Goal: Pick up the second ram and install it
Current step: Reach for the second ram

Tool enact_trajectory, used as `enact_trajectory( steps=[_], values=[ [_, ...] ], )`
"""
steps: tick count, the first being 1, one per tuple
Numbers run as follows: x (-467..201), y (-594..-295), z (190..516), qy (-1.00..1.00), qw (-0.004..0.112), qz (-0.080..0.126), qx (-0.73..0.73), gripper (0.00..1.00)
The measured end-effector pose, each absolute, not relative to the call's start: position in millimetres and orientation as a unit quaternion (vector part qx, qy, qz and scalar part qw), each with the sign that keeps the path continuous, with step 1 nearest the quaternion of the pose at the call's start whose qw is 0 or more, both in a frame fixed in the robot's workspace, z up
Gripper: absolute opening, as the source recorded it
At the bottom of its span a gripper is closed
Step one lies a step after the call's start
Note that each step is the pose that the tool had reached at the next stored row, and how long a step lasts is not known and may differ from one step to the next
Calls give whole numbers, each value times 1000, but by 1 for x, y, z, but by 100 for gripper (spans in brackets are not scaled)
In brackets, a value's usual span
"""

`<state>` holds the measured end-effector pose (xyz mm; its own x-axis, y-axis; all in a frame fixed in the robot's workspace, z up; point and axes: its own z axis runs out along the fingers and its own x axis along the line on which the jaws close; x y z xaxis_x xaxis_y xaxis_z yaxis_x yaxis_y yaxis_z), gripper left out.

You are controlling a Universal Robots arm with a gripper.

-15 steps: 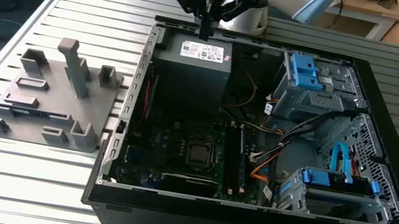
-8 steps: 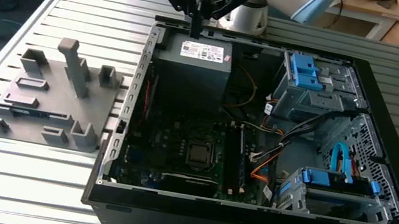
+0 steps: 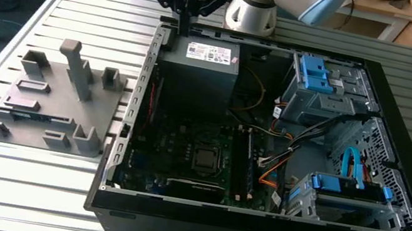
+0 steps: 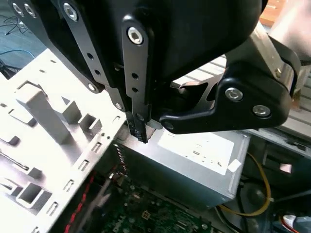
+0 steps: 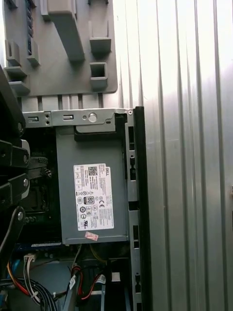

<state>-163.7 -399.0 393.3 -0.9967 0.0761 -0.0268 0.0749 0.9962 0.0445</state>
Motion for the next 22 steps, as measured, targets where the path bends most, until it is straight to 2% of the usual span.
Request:
enact_trajectory(
  steps=[22],
  values=[
    [-220, -399, 393, 999, 15, 22, 38, 10]
  ],
)
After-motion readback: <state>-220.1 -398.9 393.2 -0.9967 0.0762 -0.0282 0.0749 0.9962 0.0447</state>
